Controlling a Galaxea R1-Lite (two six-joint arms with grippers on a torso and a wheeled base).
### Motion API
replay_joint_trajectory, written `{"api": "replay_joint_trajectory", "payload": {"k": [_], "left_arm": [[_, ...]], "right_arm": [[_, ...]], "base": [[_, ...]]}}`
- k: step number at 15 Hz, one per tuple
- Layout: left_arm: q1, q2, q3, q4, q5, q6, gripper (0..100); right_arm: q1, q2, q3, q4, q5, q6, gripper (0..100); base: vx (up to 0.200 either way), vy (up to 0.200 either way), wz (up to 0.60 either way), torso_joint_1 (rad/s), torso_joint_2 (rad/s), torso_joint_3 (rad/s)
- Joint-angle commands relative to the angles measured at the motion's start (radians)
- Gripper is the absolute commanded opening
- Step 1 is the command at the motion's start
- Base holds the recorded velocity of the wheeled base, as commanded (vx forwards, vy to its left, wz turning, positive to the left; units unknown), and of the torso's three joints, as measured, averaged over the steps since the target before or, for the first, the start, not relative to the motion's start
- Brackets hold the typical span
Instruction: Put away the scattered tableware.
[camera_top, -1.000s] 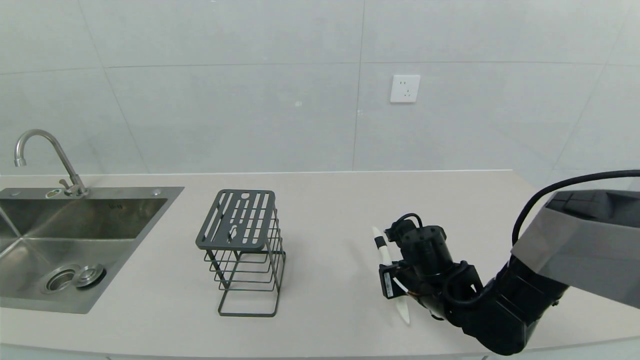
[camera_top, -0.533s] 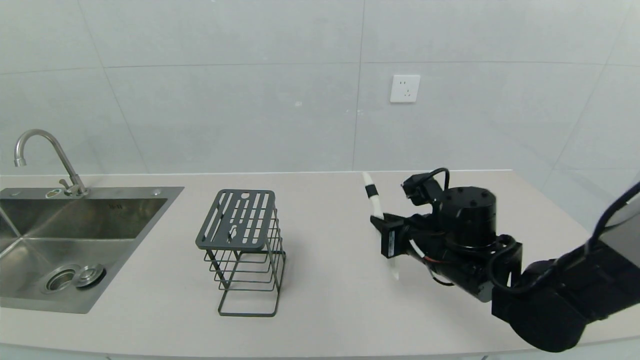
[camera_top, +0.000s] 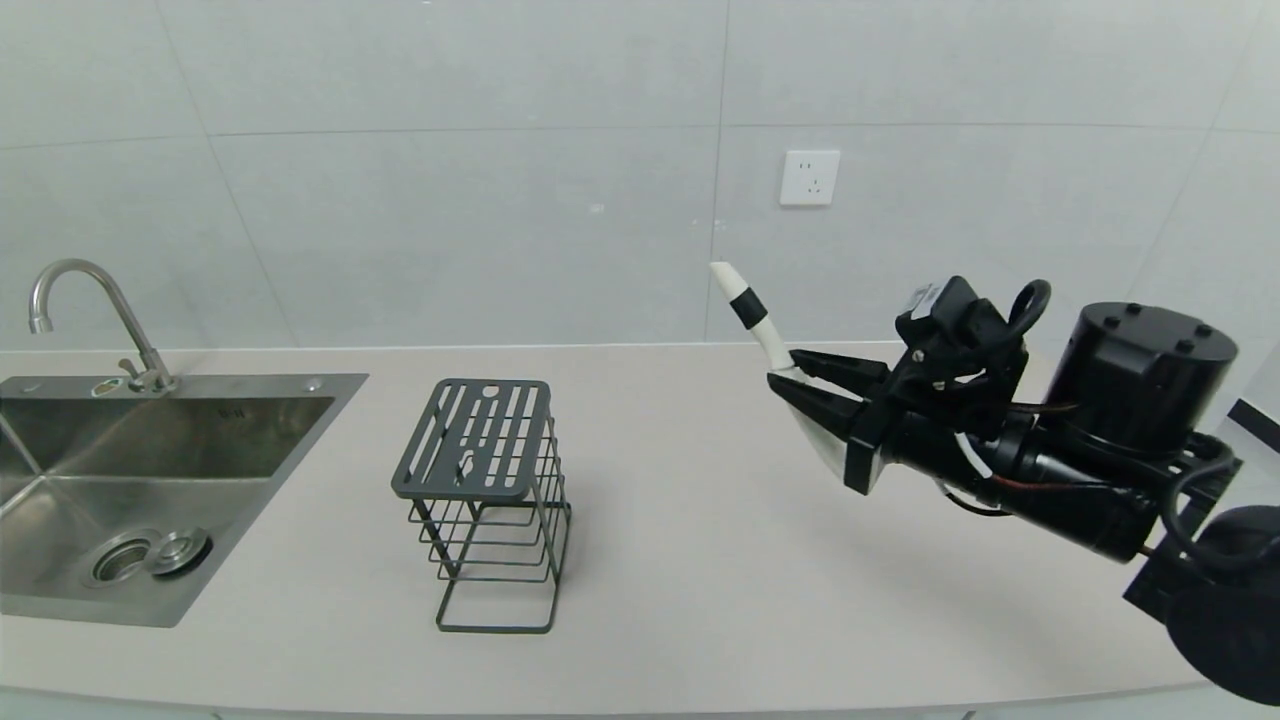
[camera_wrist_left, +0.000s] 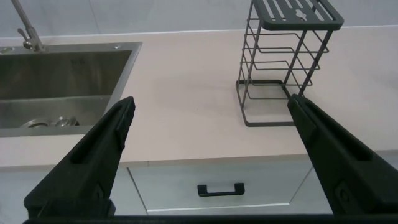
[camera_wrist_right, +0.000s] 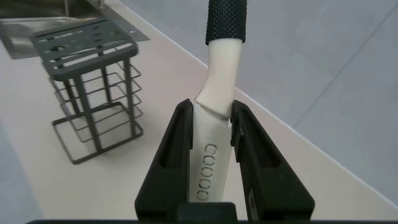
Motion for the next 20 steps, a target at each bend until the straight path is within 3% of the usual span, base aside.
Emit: {"api": "replay_joint_trajectory", "payload": {"k": [1, 7, 9, 10, 11, 12, 13, 14, 15, 16, 17, 18, 19, 20], "left_arm": [[0.0, 0.001, 0.0, 0.0, -0.001, 0.0, 100], [0.0, 0.001, 0.0, -0.002, -0.004, -0.011, 100], [0.0, 0.001, 0.0, 0.001, -0.007, -0.003, 100], [0.0, 0.001, 0.0, -0.017, -0.047, 0.017, 100], [0.0, 0.001, 0.0, -0.111, -0.054, 0.026, 100], [0.0, 0.001, 0.0, -0.388, -0.083, 0.023, 100], [0.0, 0.001, -0.005, -0.402, -0.125, 0.017, 100], [0.0, 0.001, -0.002, -0.381, -0.131, -0.011, 100], [-0.002, 0.001, -0.015, -0.316, -0.142, -0.086, 100], [0.0, 0.001, -0.044, -0.253, -0.157, -0.113, 100], [-0.008, 0.023, -0.109, -0.141, -0.221, -0.124, 100], [-0.014, 0.066, -0.149, -0.103, -0.263, -0.126, 100], [-0.017, 0.084, -0.16, -0.105, -0.272, -0.126, 100], [-0.038, 0.181, -0.212, -0.108, -0.326, -0.124, 100]], "right_arm": [[-0.018, -0.026, -0.017, 0.005, 0.007, -0.011, 0], [0.077, -0.05, -0.002, -0.024, 0.052, -0.092, 0], [0.077, -0.053, 0.025, -0.049, 0.115, -0.089, 0], [0.077, -0.053, 0.037, -0.055, 0.139, -0.09, 0], [0.077, -0.053, 0.037, -0.058, 0.164, -0.09, 0], [0.077, -0.055, 0.037, -0.06, 0.177, -0.09, 0], [0.078, -0.055, 0.049, -0.06, 0.185, -0.092, 0], [0.086, -0.055, 0.069, -0.061, 0.199, -0.093, 0], [0.086, -0.055, 0.077, -0.061, 0.231, -0.104, 0], [0.088, -0.055, 0.084, -0.061, 0.25, -0.113, 0], [0.088, -0.056, 0.103, -0.061, 0.28, -0.121, 0], [0.089, -0.066, 0.117, -0.061, 0.294, -0.124, 0], [0.089, -0.069, 0.121, -0.061, 0.296, -0.124, 0], [0.103, -0.073, 0.124, -0.061, 0.302, -0.124, 0]], "base": [[0.0, 0.0, 0.0, 0.0, 0.0, 0.0], [0.0, 0.0, 0.0, 0.0, 0.0, 0.0], [0.0, 0.0, 0.0, 0.0, 0.0, 0.0], [0.0, 0.0, 0.0, 0.0, 0.0, 0.0], [0.0, 0.0, 0.0, 0.0, 0.0, 0.0], [0.0, 0.0, 0.0, 0.0, 0.0, 0.0], [0.0, 0.0, 0.0, 0.0, 0.0, 0.0], [0.0, 0.0, 0.0, 0.0, 0.0, 0.0], [0.0, 0.0, 0.0, 0.0, 0.0, 0.0], [0.0, 0.0, 0.0, 0.0, 0.0, 0.0], [0.0, 0.0, 0.0, 0.0, 0.0, 0.0], [0.0, 0.0, 0.0, 0.0, 0.0, 0.0], [0.0, 0.0, 0.0, 0.0, 0.0, 0.0], [0.0, 0.0, 0.0, 0.0, 0.0, 0.0]]}}
